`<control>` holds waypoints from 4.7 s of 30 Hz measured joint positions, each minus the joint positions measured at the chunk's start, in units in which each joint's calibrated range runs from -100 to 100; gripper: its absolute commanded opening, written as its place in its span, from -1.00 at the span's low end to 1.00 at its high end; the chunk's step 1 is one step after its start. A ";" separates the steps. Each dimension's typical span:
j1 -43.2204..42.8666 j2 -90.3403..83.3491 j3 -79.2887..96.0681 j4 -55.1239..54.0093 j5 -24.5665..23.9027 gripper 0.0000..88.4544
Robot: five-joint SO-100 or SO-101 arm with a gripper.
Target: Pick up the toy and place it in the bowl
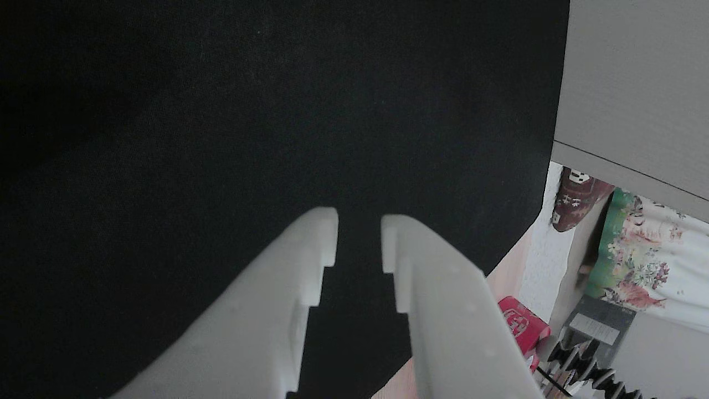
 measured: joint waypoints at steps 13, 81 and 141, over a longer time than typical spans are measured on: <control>0.00 0.00 0.00 0.00 0.00 -0.94; 0.00 0.00 0.00 0.00 0.00 -0.94; -0.58 22.31 -21.54 0.51 0.00 -0.95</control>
